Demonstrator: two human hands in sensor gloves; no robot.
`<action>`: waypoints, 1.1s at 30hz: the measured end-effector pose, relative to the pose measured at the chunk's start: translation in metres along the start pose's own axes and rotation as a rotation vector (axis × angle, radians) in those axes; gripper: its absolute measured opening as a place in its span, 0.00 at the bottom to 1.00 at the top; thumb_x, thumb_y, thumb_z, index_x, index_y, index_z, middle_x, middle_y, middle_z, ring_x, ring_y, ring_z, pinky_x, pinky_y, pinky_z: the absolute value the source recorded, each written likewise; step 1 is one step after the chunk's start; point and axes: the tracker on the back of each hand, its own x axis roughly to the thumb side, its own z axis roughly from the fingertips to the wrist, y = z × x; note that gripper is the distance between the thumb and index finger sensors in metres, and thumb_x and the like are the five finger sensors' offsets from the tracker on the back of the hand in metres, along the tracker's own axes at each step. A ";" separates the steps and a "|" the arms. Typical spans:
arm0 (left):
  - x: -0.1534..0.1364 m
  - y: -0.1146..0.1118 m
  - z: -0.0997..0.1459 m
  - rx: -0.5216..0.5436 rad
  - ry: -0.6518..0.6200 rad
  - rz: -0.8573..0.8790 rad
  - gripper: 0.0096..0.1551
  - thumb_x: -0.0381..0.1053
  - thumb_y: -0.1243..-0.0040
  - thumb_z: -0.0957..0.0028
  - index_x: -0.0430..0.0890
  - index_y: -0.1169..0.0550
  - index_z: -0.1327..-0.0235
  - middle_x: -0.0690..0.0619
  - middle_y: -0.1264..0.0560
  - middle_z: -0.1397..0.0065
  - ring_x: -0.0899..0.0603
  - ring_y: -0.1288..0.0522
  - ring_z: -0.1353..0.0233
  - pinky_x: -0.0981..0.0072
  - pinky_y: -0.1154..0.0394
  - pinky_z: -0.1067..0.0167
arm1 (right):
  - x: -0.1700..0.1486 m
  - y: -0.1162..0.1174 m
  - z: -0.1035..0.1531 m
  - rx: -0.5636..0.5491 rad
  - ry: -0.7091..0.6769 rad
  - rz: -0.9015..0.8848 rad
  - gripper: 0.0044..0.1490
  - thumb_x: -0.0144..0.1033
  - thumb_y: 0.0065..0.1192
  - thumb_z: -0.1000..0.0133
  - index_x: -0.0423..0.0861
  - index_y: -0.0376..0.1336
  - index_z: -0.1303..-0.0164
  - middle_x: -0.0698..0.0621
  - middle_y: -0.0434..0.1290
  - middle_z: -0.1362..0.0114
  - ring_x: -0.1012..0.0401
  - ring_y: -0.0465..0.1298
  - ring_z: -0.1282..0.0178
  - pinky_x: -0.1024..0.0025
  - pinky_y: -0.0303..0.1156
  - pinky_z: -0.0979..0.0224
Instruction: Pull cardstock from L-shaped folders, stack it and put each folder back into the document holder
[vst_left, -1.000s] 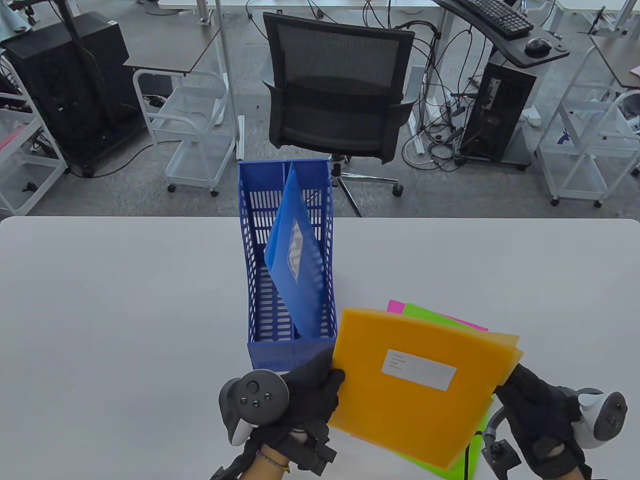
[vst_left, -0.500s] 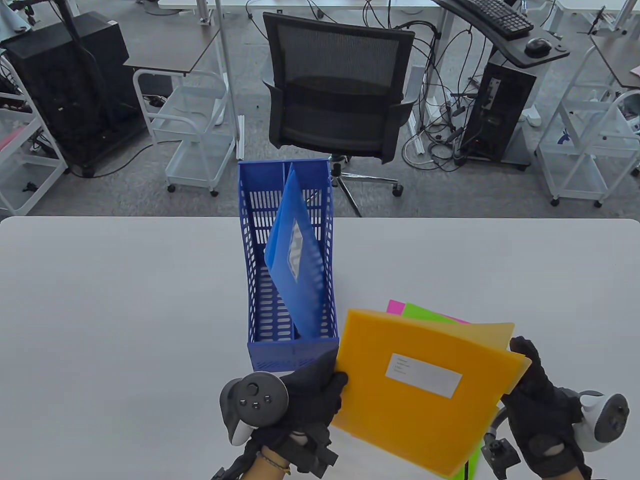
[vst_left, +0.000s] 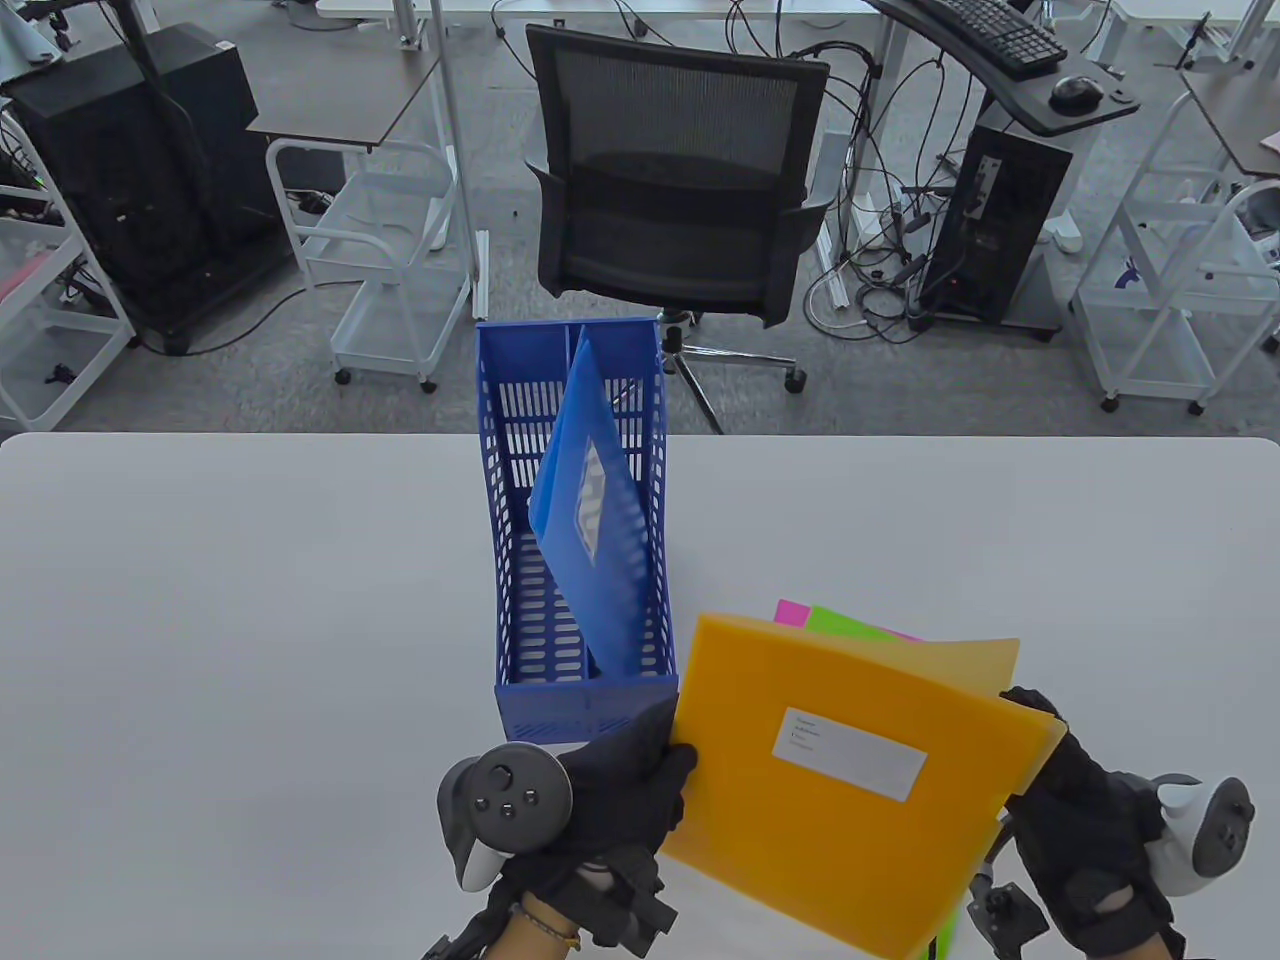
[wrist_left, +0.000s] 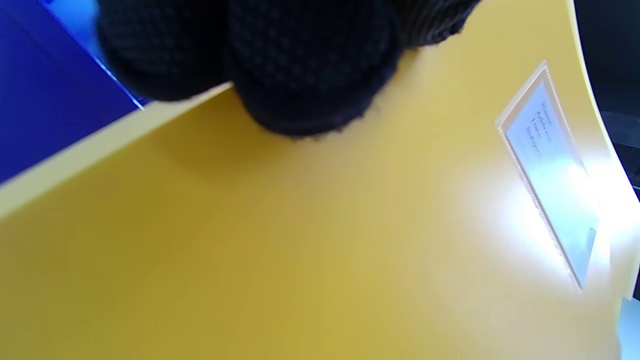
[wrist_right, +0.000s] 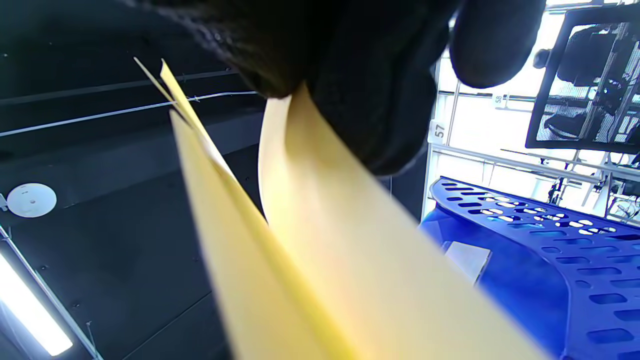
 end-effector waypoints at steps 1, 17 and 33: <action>0.000 0.001 0.000 0.009 0.008 -0.003 0.28 0.53 0.40 0.47 0.52 0.24 0.32 0.50 0.13 0.48 0.55 0.11 0.68 0.57 0.12 0.62 | -0.001 0.000 -0.001 0.013 0.001 -0.019 0.26 0.38 0.65 0.46 0.57 0.66 0.35 0.49 0.85 0.49 0.60 0.85 0.62 0.43 0.72 0.32; 0.004 0.010 0.003 0.072 -0.007 -0.132 0.26 0.53 0.35 0.49 0.46 0.19 0.39 0.49 0.10 0.52 0.56 0.09 0.74 0.60 0.10 0.68 | 0.001 -0.002 0.001 0.006 0.011 0.091 0.22 0.47 0.72 0.50 0.51 0.72 0.48 0.45 0.85 0.47 0.57 0.86 0.59 0.39 0.68 0.31; 0.013 0.017 0.000 -0.042 -0.051 -0.171 0.21 0.53 0.31 0.53 0.45 0.12 0.51 0.47 0.08 0.57 0.55 0.09 0.75 0.59 0.10 0.69 | 0.007 -0.006 0.001 -0.001 0.042 0.352 0.23 0.40 0.69 0.50 0.44 0.70 0.48 0.40 0.85 0.46 0.54 0.87 0.57 0.39 0.69 0.32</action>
